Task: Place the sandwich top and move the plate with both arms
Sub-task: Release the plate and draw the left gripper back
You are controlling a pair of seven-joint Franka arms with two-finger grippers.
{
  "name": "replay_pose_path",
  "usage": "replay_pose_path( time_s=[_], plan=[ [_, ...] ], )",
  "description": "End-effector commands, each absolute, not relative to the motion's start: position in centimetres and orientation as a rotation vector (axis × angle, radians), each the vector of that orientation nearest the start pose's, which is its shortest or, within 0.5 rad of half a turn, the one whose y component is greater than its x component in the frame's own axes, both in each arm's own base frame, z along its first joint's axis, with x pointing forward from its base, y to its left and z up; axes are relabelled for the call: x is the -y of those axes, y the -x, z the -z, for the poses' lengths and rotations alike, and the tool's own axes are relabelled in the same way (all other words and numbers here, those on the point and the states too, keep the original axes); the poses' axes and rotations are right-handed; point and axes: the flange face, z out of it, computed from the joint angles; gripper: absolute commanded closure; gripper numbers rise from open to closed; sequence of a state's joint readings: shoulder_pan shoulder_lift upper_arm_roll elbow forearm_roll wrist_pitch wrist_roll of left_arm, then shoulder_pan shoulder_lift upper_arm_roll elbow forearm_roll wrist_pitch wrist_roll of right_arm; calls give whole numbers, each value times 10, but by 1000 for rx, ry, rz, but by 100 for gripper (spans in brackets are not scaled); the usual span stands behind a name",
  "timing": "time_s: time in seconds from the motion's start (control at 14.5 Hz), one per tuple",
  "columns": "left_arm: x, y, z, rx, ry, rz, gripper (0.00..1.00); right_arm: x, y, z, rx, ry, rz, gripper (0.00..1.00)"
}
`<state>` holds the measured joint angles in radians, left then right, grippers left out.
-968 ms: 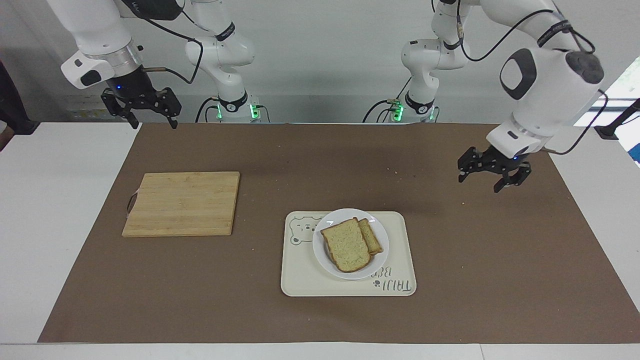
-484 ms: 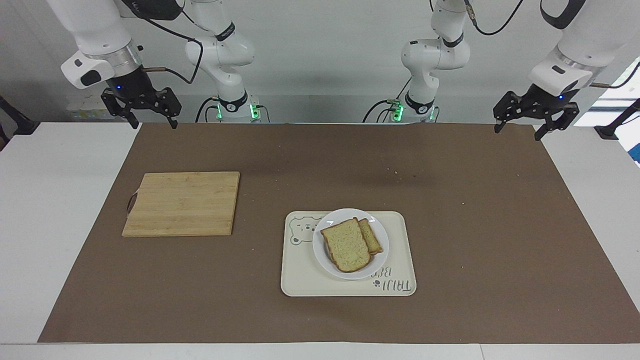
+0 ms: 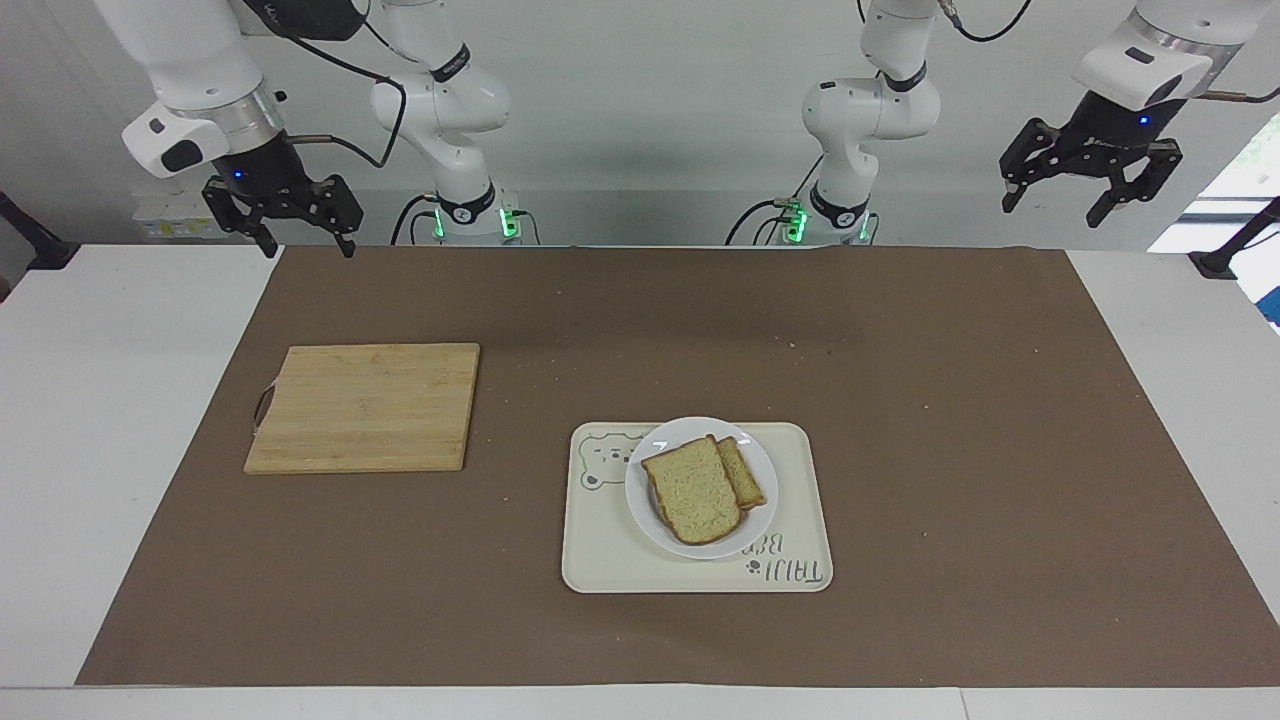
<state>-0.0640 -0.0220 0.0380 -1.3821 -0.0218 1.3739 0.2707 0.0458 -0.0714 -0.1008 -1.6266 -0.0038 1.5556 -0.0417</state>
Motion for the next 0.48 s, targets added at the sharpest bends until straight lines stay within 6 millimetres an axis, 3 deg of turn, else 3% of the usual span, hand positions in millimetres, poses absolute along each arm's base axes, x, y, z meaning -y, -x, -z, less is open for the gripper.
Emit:
replay_pose_path(
  time_s=[0.0, 0.41],
  plan=[
    [12, -526, -706, -452, 3110, 7, 0, 35, -521, -635, 12, 3147, -13, 0],
    [17, -508, -706, -444, 3082, -40, 0, 37, -520, -637, 8, 3147, -9, 0]
  ],
)
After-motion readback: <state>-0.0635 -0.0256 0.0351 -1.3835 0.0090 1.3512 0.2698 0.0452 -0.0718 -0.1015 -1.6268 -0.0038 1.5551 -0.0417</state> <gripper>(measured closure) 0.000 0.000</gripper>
